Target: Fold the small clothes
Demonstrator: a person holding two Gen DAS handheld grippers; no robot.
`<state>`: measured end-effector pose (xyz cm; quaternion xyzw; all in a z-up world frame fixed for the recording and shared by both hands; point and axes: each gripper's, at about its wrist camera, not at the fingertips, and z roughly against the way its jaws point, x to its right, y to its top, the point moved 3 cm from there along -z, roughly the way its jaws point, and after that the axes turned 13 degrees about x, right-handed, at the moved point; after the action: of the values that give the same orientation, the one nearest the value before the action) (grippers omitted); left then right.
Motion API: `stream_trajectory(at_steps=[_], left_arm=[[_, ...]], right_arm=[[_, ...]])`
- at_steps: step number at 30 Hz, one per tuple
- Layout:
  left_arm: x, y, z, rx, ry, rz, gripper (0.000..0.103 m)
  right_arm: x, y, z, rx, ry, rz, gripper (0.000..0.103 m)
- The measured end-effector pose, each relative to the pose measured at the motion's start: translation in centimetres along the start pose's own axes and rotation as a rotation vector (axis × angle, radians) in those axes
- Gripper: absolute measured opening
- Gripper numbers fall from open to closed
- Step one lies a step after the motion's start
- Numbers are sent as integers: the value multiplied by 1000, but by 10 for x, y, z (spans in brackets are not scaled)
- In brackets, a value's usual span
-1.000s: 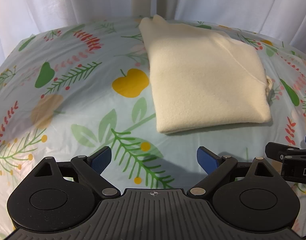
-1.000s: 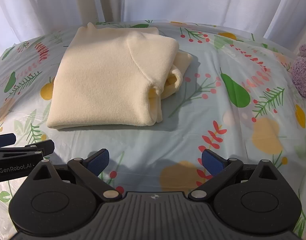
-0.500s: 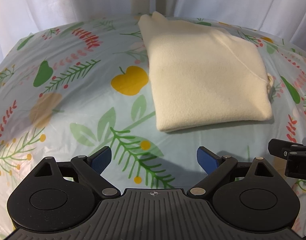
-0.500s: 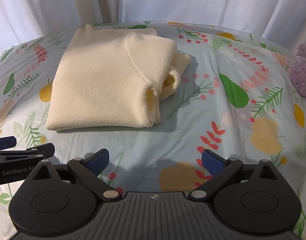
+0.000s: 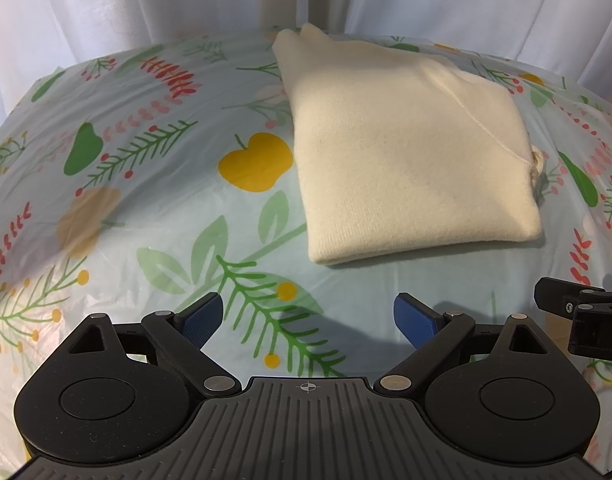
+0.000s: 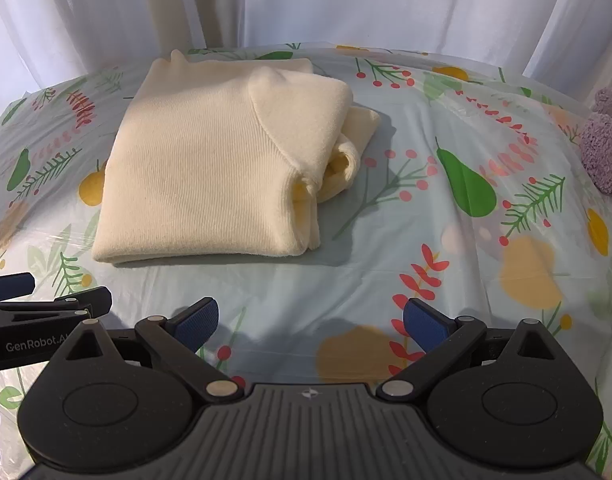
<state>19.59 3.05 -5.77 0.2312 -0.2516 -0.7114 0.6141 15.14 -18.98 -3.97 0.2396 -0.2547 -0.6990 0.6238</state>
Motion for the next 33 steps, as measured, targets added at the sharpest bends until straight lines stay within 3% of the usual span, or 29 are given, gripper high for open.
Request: stream_trajectory(at_steps=[33], left_arm=[[-1, -1, -1, -11, -2, 9, 96]], right_arm=[[1, 2, 3, 3, 2, -1, 99]])
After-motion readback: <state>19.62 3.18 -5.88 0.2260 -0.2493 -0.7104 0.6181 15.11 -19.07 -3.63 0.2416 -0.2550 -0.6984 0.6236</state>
